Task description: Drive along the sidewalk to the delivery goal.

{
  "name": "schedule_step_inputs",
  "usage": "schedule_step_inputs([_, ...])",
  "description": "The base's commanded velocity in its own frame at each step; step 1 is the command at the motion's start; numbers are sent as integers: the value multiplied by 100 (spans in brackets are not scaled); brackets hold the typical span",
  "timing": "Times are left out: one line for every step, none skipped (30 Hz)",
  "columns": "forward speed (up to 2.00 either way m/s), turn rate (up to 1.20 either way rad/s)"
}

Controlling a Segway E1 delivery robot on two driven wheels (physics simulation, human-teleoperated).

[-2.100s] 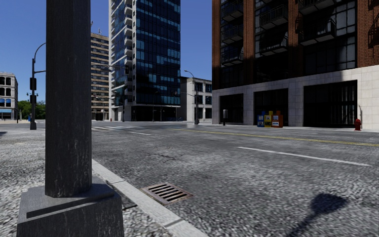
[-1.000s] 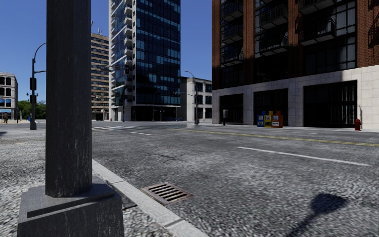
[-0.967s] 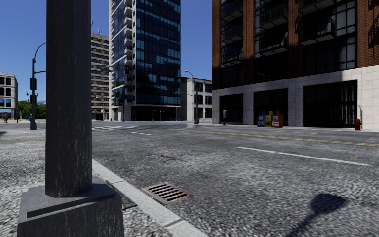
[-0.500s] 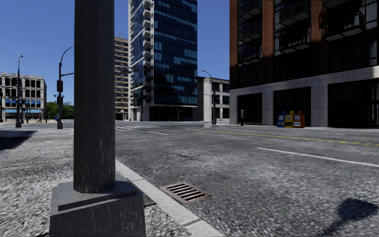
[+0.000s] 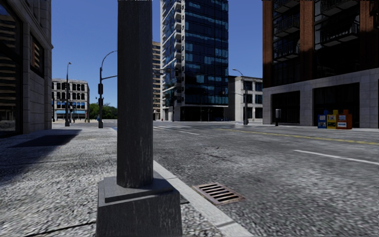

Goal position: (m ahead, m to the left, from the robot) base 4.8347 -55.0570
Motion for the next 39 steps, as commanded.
schedule_step_inputs([0,48])
schedule_step_inputs([0,48])
schedule_step_inputs([0,48])
schedule_step_inputs([0,48])
schedule_step_inputs([0,48])
schedule_step_inputs([0,48])
schedule_step_inputs([0,48])
schedule_step_inputs([0,48])
schedule_step_inputs([0,48])
schedule_step_inputs([0,48])
schedule_step_inputs([0,48])
schedule_step_inputs([0,48])
schedule_step_inputs([0,48])
schedule_step_inputs([0,48])
schedule_step_inputs([0,48])
schedule_step_inputs([0,48])
schedule_step_inputs([0,48])
schedule_step_inputs([0,48])
schedule_step_inputs([0,48])
schedule_step_inputs([0,48])
schedule_step_inputs([0,48])
schedule_step_inputs([0,48])
schedule_step_inputs([0,48])
schedule_step_inputs([0,48])
schedule_step_inputs([0,48])
schedule_step_inputs([0,48])
schedule_step_inputs([0,48])
schedule_step_inputs([0,48])
schedule_step_inputs([0,48])
schedule_step_inputs([0,48])
schedule_step_inputs([0,48])
schedule_step_inputs([0,48])
schedule_step_inputs([0,48])
schedule_step_inputs([0,48])
schedule_step_inputs([0,48])
schedule_step_inputs([0,48])
schedule_step_inputs([0,48])
schedule_step_inputs([0,48])
schedule_step_inputs([0,48])
